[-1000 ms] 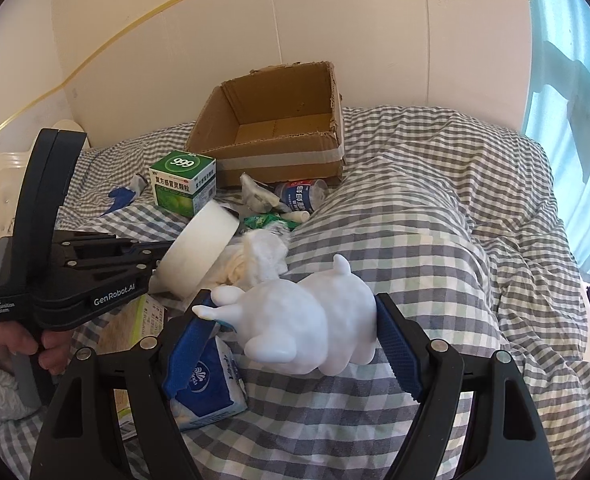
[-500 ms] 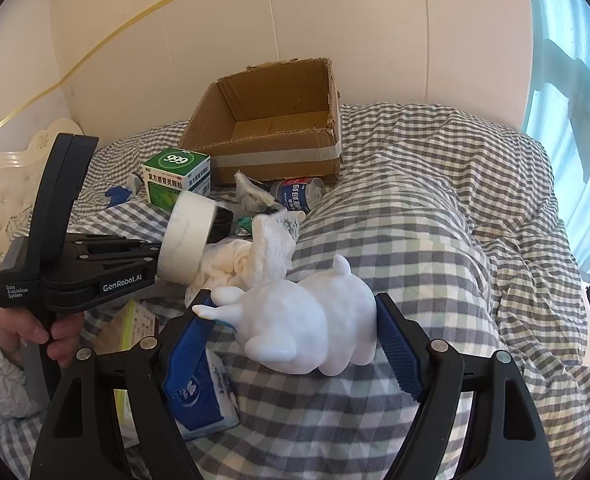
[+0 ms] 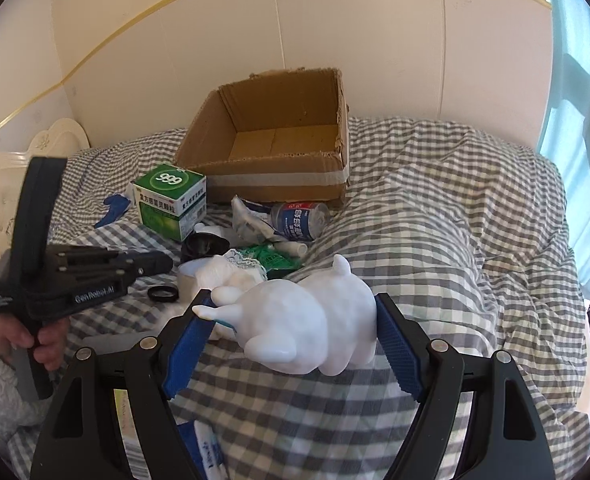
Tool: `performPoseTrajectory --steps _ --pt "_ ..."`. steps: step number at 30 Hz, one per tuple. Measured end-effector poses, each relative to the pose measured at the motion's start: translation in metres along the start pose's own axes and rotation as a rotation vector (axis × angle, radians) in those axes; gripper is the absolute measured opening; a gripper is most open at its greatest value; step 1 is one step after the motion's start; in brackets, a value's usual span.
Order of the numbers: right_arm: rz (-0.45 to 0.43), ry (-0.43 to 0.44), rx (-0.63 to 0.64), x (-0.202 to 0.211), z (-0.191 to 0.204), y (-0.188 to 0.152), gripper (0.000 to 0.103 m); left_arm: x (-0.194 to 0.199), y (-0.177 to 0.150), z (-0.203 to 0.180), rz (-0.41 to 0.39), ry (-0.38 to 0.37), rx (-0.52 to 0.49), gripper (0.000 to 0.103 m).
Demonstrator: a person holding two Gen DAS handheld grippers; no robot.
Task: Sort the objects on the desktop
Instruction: 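Carry the cup and bunny over the cardboard box and release both inside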
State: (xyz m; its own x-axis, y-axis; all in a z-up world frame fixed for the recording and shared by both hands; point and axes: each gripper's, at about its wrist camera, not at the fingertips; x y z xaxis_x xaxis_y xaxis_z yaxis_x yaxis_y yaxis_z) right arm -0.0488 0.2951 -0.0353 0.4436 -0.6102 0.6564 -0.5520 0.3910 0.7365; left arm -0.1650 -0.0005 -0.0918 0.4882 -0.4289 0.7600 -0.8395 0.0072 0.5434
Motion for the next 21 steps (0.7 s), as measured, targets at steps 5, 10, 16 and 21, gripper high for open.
performPoseTrajectory --steps 5,10,16,21 --pt "0.042 0.013 -0.009 -0.019 -0.005 -0.001 0.079 0.003 -0.003 -0.004 -0.049 -0.046 -0.01 0.084" --pt "0.056 0.027 -0.019 -0.028 -0.012 0.004 0.079 -0.019 0.005 -0.016 -0.008 0.016 -0.134 0.084" --pt "0.067 0.043 -0.048 -0.033 -0.02 0.005 0.079 -0.05 0.013 -0.021 0.137 -0.006 -0.166 0.084" --pt "0.076 0.014 -0.038 -0.039 -0.022 0.006 0.075 -0.059 0.027 -0.014 0.21 -0.052 -0.107 0.079"
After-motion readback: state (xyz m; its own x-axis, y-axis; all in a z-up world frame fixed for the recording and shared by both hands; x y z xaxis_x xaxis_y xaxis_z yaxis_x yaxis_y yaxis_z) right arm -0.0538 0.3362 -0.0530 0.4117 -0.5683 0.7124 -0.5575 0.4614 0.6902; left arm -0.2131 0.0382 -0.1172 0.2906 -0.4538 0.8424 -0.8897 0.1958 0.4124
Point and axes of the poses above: each gripper's, at about its wrist camera, not at the fingertips, and x roughly against the way its jaws point, z to its left, y to its top, and after that the axes turned 11 degrees about -y, right-handed
